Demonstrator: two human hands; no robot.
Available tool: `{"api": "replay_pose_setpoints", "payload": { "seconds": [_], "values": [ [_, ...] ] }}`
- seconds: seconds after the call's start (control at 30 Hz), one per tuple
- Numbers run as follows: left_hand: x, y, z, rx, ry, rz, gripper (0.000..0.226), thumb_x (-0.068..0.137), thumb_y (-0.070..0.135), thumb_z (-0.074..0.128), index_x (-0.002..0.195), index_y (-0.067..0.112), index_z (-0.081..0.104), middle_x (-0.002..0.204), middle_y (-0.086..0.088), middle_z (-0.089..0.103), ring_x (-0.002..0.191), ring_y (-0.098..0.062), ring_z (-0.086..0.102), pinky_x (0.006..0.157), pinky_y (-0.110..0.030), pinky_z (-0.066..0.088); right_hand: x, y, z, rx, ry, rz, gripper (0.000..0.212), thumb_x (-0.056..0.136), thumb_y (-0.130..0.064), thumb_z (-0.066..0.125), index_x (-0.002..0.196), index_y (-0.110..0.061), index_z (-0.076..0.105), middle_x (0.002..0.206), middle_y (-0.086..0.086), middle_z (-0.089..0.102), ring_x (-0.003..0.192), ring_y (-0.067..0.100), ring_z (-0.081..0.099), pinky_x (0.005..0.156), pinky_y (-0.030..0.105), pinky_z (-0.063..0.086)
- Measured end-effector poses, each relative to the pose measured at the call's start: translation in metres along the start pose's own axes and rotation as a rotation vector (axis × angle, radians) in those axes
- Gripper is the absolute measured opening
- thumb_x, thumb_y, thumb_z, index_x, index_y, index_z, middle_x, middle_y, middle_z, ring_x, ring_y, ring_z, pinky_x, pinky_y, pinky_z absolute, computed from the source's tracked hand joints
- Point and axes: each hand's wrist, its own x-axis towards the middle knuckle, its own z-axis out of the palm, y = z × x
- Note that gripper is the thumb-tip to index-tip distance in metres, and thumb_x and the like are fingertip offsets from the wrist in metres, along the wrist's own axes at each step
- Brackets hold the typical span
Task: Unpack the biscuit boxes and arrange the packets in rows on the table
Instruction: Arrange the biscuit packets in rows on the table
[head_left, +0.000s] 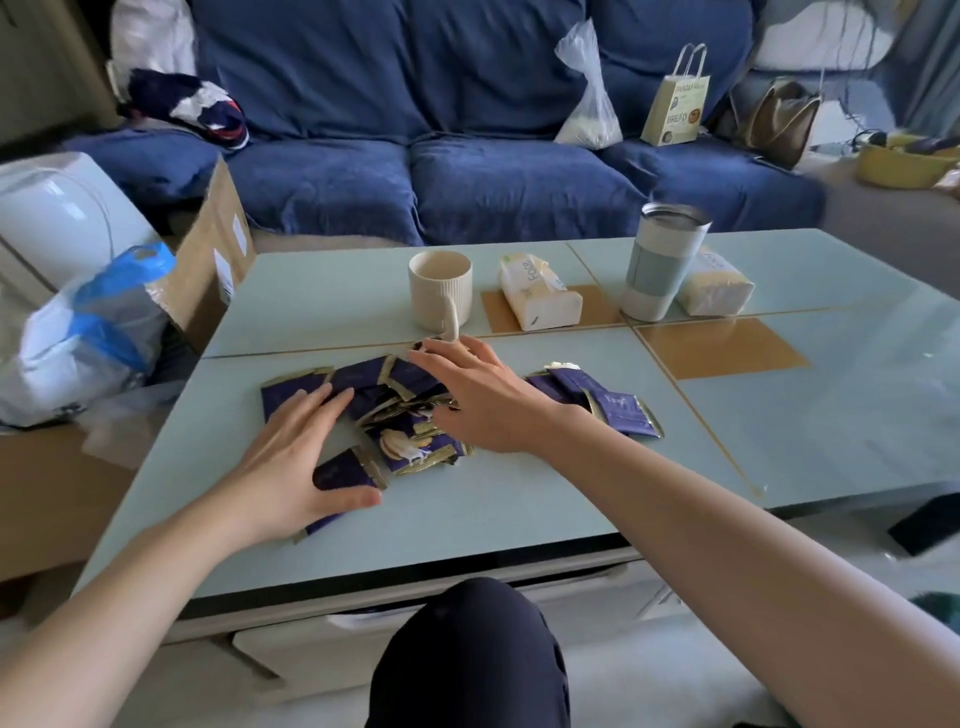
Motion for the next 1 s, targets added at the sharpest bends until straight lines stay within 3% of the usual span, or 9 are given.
{"api": "replay_pose_setpoints", "payload": {
  "seconds": [0.07,0.13,0.2,0.27,0.37,0.5,0.63,0.83,1.0],
  "values": [
    [-0.004,-0.006,0.004,0.025,-0.013,0.009,0.124,0.059,0.082,0.057,0.155,0.028,0.002,0.162,0.008,-0.006,0.147,-0.008,-0.013,0.121,-0.037,0.007,0.003,-0.003,0.005,-0.045,-0.026,-0.005,0.070,0.092,-0.040,0.053,0.152,-0.030,0.019,0.159,-0.005,0.021,0.147,0.030,0.006,0.119,0.049,0.015],
    [-0.008,-0.012,0.009,-0.004,0.045,0.028,0.111,0.071,0.067,0.066,0.156,0.026,0.007,0.162,0.010,0.001,0.144,0.000,-0.010,0.118,-0.030,0.008,0.005,-0.005,0.008,-0.085,-0.029,-0.013,0.070,0.093,-0.042,0.053,0.153,-0.030,0.019,0.158,-0.005,0.025,0.146,0.031,0.010,0.119,0.048,0.015],
    [-0.012,-0.013,0.015,-0.035,0.133,0.050,0.093,0.078,0.052,0.071,0.153,0.024,0.024,0.157,0.012,0.022,0.144,0.001,0.007,0.113,-0.023,0.016,0.006,-0.006,0.011,-0.109,-0.020,-0.014,0.069,0.094,-0.040,0.054,0.153,-0.028,0.019,0.155,-0.002,0.031,0.143,0.032,0.018,0.117,0.047,0.021],
    [-0.014,-0.013,0.019,-0.065,0.212,0.062,0.067,0.082,0.041,0.073,0.141,0.023,0.046,0.143,0.010,0.046,0.137,-0.009,0.037,0.103,-0.020,0.029,0.006,-0.006,0.011,-0.129,-0.024,-0.007,0.068,0.095,-0.038,0.055,0.153,-0.028,0.020,0.152,0.000,0.034,0.141,0.033,0.022,0.114,0.047,0.027],
    [-0.016,-0.011,0.023,-0.091,0.251,0.037,0.048,0.082,0.034,0.075,0.126,0.019,0.063,0.132,0.008,0.058,0.124,-0.012,0.052,0.100,-0.020,0.035,0.008,-0.008,0.010,-0.165,-0.038,-0.008,0.064,0.096,-0.035,0.055,0.151,-0.028,0.024,0.148,0.001,0.036,0.135,0.035,0.028,0.107,0.049,0.037],
    [-0.017,-0.009,0.019,-0.162,0.343,0.069,0.045,0.073,0.016,0.083,0.115,0.019,0.068,0.127,0.012,0.058,0.117,-0.010,0.056,0.097,-0.021,0.040,0.009,-0.006,0.008,-0.185,-0.007,-0.022,0.054,0.098,-0.023,0.052,0.149,-0.024,0.032,0.142,0.004,0.038,0.125,0.037,0.036,0.102,0.043,0.041],
    [-0.011,-0.006,0.010,-0.190,0.440,0.072,0.047,0.065,0.006,0.088,0.108,0.013,0.071,0.123,0.003,0.062,0.110,-0.015,0.061,0.094,-0.024,0.042,0.009,-0.003,0.007,-0.247,0.009,-0.106,0.049,0.098,-0.012,0.052,0.145,-0.017,0.038,0.139,0.007,0.044,0.123,0.031,0.044,0.105,0.034,0.034],
    [0.013,0.016,-0.006,-0.372,0.608,-0.024,0.039,0.071,0.011,0.084,0.108,0.011,0.071,0.122,-0.002,0.065,0.107,-0.018,0.062,0.097,-0.034,0.048,0.009,0.005,-0.002,-0.042,0.074,-0.022,0.065,0.085,0.014,0.050,0.142,-0.018,0.045,0.136,0.005,0.052,0.117,0.030,0.054,0.092,0.042,0.049],
    [0.038,0.036,-0.004,-0.450,0.582,-0.042,0.035,0.077,0.018,0.081,0.110,0.010,0.070,0.126,-0.002,0.064,0.110,-0.018,0.062,0.098,-0.033,0.048,0.000,0.016,-0.014,0.157,0.191,0.055,0.049,0.092,0.010,0.046,0.134,-0.014,0.053,0.117,0.011,0.063,0.099,0.030,0.064,0.083,0.041,0.053]
  ]
}}
